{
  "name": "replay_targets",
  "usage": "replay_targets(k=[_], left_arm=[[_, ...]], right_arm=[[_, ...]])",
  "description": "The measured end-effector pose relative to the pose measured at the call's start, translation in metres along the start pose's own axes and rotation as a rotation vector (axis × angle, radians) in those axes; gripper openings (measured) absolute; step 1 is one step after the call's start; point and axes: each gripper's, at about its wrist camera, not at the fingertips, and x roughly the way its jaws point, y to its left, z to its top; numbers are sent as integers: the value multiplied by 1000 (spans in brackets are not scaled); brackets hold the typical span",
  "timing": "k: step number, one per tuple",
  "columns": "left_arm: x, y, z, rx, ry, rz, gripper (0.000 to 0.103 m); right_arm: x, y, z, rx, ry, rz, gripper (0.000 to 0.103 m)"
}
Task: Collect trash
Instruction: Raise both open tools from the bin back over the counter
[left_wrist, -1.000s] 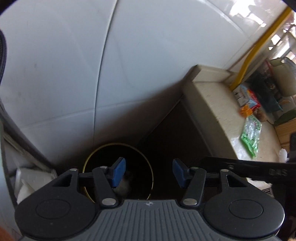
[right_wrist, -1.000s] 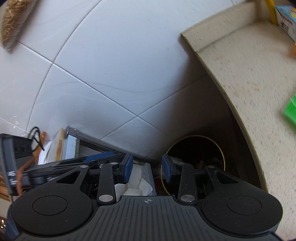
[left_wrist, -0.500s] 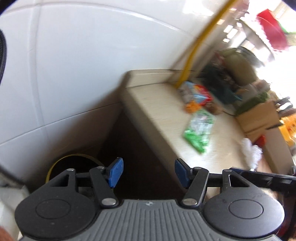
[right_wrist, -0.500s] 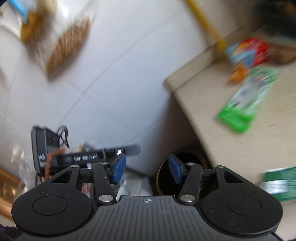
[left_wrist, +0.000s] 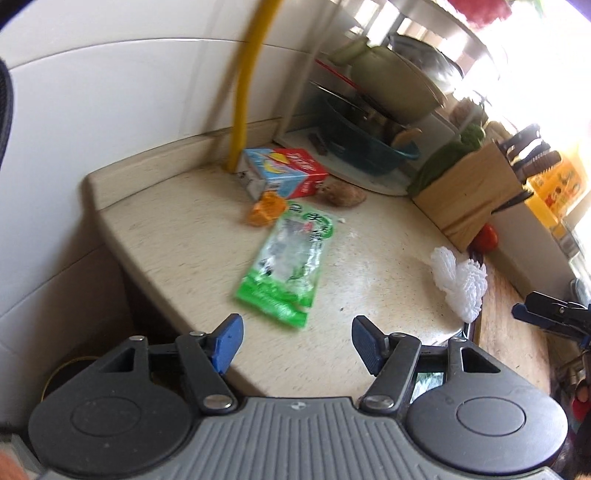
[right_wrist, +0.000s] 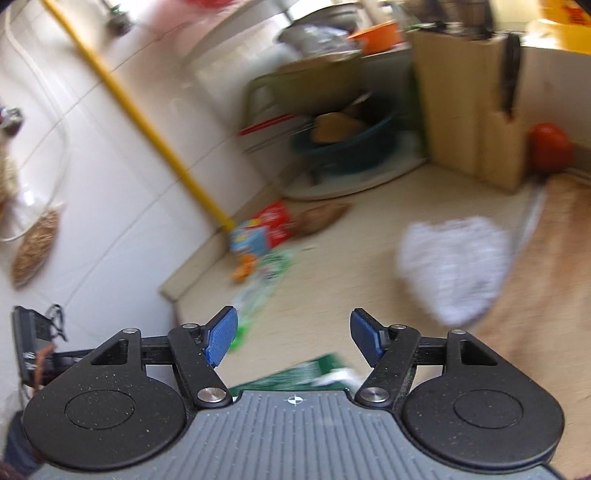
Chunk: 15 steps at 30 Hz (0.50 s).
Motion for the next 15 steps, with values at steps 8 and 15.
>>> replay_targets(k=[8, 15], left_arm=[[34, -20, 23, 90, 32, 15, 63], [61, -12, 44, 83, 55, -27, 63]], right_arm=[[18, -39, 13, -45, -21, -148, 79], [58, -57, 31, -46, 39, -240, 86]])
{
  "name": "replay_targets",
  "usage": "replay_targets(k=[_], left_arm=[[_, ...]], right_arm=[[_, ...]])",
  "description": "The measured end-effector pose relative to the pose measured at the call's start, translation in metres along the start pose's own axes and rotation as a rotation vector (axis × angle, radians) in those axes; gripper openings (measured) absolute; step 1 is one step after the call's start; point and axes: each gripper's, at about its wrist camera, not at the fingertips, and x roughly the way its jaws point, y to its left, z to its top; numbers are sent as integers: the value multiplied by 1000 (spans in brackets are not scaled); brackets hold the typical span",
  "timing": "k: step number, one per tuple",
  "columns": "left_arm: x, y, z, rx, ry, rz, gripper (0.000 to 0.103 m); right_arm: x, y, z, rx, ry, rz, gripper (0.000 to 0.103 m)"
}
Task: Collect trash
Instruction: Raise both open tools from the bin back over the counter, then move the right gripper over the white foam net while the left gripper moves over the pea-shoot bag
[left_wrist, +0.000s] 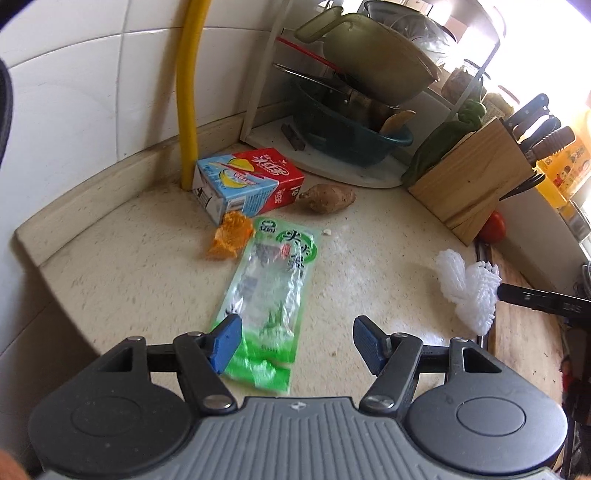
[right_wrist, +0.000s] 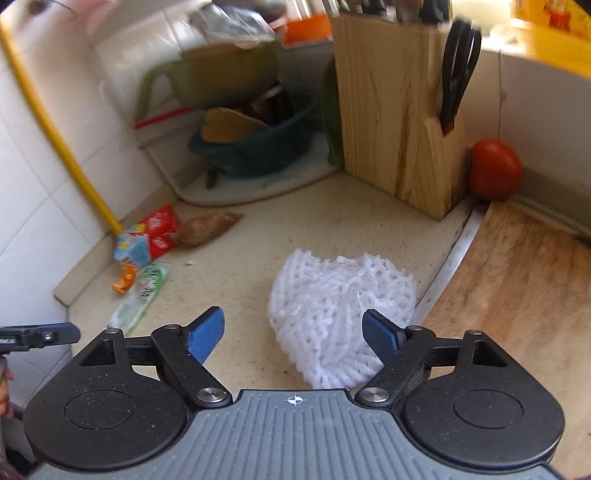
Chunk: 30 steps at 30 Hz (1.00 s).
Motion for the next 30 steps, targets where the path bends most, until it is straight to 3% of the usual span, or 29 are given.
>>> replay_targets(k=[10, 14, 19, 23, 30], left_arm=[[45, 14, 24, 23, 78, -37, 64], [62, 12, 28, 52, 99, 2, 64], [69, 12, 32, 82, 91, 39, 64], [74, 12, 35, 94, 80, 66, 65], [64, 13, 49, 112, -1, 103, 65]], right_arm=[[42, 6, 19, -28, 6, -99, 99], [56, 6, 24, -63, 13, -136, 100], [46, 3, 30, -61, -29, -123, 101], [54, -9, 31, -49, -11, -150, 102], [59, -13, 32, -50, -9, -147, 102]])
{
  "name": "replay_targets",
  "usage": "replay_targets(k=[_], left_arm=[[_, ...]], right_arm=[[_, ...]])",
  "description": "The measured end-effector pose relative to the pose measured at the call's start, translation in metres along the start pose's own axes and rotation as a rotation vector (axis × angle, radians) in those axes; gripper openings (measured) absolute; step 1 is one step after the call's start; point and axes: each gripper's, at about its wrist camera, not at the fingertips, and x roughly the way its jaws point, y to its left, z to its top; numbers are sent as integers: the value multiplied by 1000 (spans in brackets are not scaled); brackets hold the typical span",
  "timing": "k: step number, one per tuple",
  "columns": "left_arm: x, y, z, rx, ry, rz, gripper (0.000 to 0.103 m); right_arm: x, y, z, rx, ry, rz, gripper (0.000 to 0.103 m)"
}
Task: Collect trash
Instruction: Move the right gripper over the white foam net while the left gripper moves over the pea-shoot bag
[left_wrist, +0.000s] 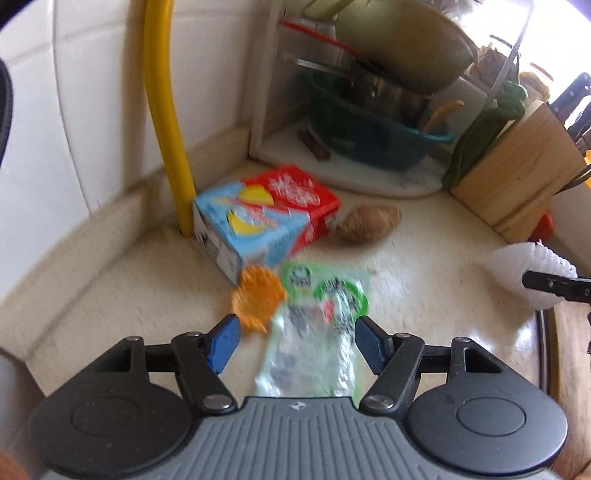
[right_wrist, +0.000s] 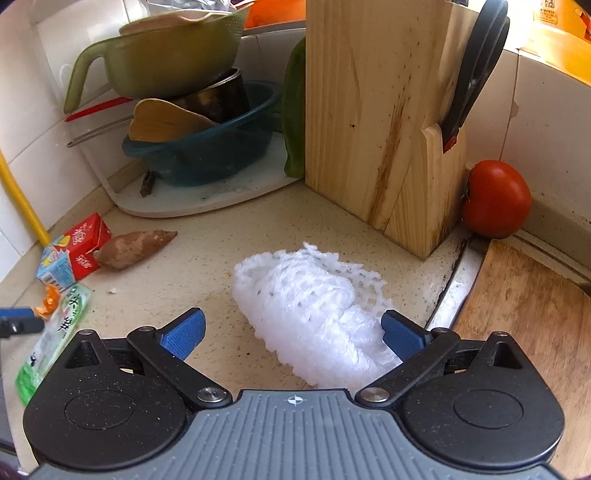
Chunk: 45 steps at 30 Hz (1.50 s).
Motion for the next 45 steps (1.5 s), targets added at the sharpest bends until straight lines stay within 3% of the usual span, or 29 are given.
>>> replay_targets(k=[5, 8, 14, 20, 22, 25, 28, 30, 34, 37, 45], left_arm=[[19, -7, 13, 119, -20, 54, 68], [39, -7, 16, 137, 32, 66, 69], [41, -21, 2, 148, 69, 14, 86], [32, -47, -15, 201, 96, -49, 84], [32, -48, -12, 184, 103, -44, 78], [21, -44, -7, 143, 120, -66, 76], [6, -54, -4, 250, 74, -16, 77], [0, -64, -1, 344, 33, -27, 78], [21, -73, 5, 482, 65, -40, 81], [40, -67, 5, 483, 119, 8, 81], [44, -52, -3, 389, 143, -37, 81]], right_arm=[[0, -2, 0, 15, 3, 9, 103], [-1, -3, 0, 21, 6, 17, 103], [-4, -7, -2, 37, 3, 24, 103], [-3, -13, -3, 51, 6, 8, 103], [-1, -15, -5, 63, 28, 7, 103], [-5, -18, -8, 75, 22, 17, 103], [-7, -21, -8, 82, 16, 29, 103], [-6, -22, -8, 88, 16, 30, 103], [-4, -20, -9, 90, 30, 32, 103], [-4, -20, -10, 88, 35, 34, 103], [-5, -23, -10, 101, 31, 27, 103]])
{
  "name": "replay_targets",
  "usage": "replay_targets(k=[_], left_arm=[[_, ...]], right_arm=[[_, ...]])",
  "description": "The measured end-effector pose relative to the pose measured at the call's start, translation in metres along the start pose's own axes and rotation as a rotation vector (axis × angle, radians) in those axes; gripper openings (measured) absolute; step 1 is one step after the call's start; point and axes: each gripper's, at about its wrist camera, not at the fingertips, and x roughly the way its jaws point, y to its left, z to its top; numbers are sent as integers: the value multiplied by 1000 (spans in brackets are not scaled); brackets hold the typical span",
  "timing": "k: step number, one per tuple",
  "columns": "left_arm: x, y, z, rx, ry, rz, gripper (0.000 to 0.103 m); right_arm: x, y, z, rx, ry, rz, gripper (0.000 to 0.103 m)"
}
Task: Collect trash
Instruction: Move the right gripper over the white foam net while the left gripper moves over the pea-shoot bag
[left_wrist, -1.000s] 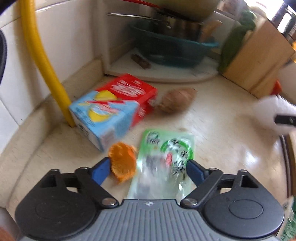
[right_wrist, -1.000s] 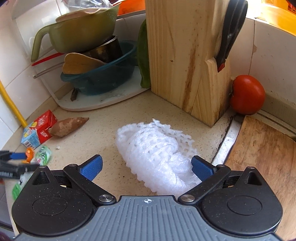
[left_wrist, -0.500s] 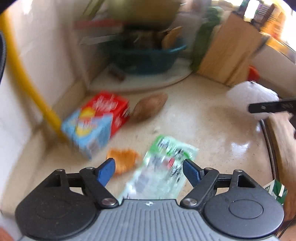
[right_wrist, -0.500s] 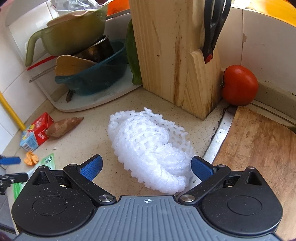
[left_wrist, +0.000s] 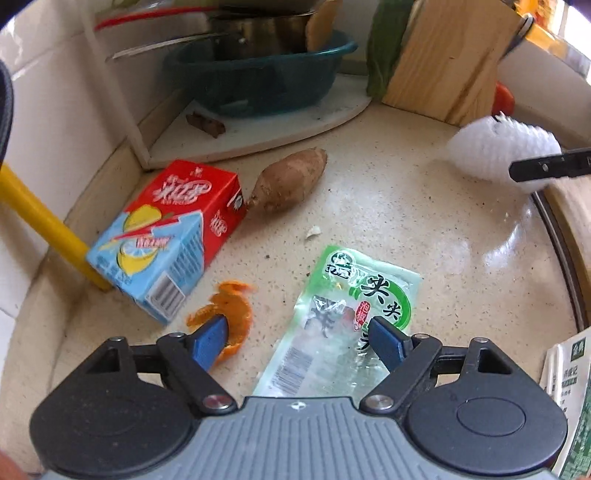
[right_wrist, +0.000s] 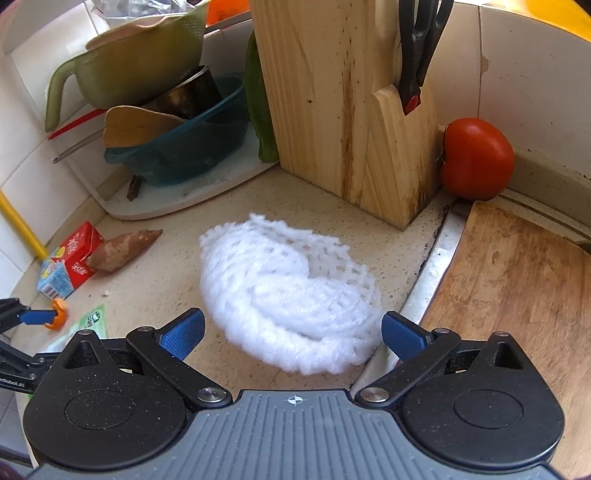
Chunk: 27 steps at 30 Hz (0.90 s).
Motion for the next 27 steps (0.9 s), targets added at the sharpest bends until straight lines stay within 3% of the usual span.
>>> replay_targets(k=[3, 5, 8, 10, 14, 18, 23, 27], left_arm=[[0, 0, 0, -14, 1, 0, 81], [-3, -2, 1, -31, 16, -5, 75], [-10, -7, 1, -15, 33, -83, 73], [-12, -5, 2, -26, 33, -92, 73], [-18, 3, 9, -63, 3, -75, 73], [-19, 0, 15, -23, -15, -29, 74], [3, 2, 14, -3, 50, -8, 78], [6, -6, 10, 18, 56, 5, 85]], right_arm=[[-2, 0, 1, -5, -5, 0, 103], [-4, 0, 1, -8, -10, -3, 103], [-9, -1, 0, -3, -20, 5, 103], [-11, -2, 0, 0, -25, 5, 103], [-14, -4, 1, 15, -31, 13, 103], [-15, -3, 1, 18, -33, 18, 103], [-14, -3, 1, 24, -34, 22, 103], [-14, -4, 0, 33, -29, 25, 103]])
